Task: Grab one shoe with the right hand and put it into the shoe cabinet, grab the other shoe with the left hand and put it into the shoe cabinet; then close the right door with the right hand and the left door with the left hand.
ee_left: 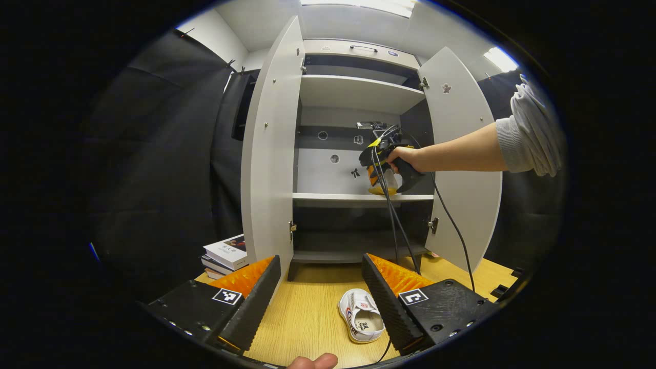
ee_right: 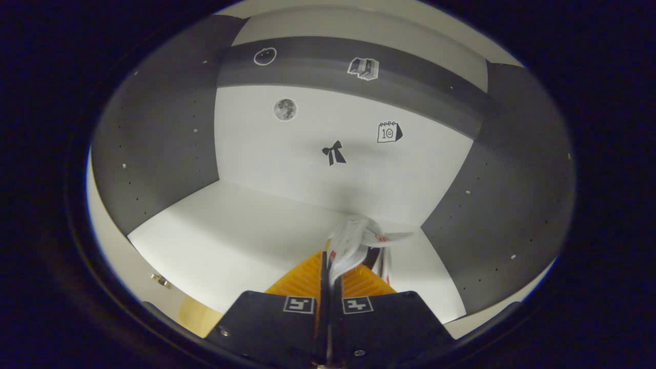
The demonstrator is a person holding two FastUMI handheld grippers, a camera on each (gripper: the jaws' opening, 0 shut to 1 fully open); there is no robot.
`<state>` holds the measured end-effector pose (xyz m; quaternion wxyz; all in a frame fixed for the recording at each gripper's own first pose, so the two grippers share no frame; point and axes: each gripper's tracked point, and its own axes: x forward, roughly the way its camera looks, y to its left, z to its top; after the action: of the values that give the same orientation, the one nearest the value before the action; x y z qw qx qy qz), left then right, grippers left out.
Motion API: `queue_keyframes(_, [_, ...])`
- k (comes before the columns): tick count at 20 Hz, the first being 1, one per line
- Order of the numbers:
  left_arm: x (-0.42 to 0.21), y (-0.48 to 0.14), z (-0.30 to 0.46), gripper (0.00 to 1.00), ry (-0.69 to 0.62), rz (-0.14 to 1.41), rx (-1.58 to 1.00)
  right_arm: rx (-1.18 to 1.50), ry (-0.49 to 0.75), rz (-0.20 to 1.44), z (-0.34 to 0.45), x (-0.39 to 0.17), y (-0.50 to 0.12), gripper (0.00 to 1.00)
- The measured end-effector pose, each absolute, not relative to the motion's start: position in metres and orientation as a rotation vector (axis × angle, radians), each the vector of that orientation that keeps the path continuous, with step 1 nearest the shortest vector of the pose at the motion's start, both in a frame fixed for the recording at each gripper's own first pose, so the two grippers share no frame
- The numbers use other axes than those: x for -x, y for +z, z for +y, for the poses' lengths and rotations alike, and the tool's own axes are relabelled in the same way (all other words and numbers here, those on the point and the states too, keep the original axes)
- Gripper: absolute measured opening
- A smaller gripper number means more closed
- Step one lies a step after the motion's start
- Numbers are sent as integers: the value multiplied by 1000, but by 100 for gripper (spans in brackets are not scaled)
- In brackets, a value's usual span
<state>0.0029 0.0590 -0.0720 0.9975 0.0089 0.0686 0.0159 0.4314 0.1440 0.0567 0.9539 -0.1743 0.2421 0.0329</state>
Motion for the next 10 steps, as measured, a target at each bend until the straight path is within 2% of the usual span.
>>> queue_keyframes(3, [-4,-72,58,95,30,135,-24,333,59,478,147,-426,62,16])
queue_keyframes(5, [-6,-71,57,95,27,127,-23,328,92,422,157,-417,78,34])
queue_keyframes(6, [-7,-71,57,95,25,126,-21,343,100,389,160,-409,91,49])
queue_keyframes(9, [-8,-69,55,95,22,117,-17,343,136,282,169,-377,127,54])
queue_keyframes(10, [-8,-67,54,95,20,111,-16,327,151,241,171,-362,139,60])
